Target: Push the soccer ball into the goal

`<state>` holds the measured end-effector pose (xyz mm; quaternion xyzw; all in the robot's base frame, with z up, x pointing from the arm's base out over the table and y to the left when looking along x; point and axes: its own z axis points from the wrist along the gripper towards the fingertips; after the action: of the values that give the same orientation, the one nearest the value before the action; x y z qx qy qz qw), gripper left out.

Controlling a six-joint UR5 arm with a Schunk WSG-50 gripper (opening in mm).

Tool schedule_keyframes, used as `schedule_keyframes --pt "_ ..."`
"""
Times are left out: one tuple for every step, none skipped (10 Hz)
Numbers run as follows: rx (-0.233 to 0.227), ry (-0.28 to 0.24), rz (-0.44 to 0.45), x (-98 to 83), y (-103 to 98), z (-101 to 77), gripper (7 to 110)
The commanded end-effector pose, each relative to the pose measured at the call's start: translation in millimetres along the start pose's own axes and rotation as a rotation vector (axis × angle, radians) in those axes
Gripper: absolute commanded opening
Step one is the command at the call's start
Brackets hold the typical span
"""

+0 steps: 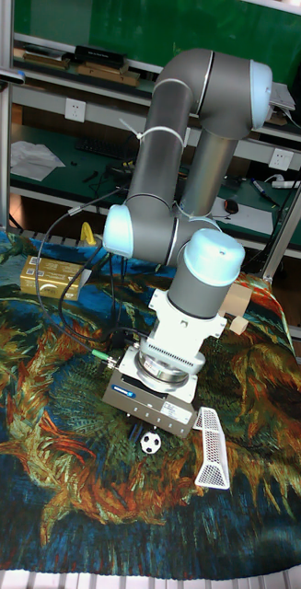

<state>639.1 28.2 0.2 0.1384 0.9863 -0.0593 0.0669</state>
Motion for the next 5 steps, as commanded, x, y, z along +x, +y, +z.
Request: schedule_keyframes --pt "-0.012 -0.004 0.015 1.1 12 -0.4 7" --pt "-0.016 -0.006 0.017 1.4 16 -2.0 7" --pt "-0.018 -0.009 0.023 1.3 20 -4.9 7" --pt "-0.022 -0.011 0.026 1.3 23 -7.2 7" --pt "-0.034 -0.018 0.029 -0.1 27 -9.8 7"
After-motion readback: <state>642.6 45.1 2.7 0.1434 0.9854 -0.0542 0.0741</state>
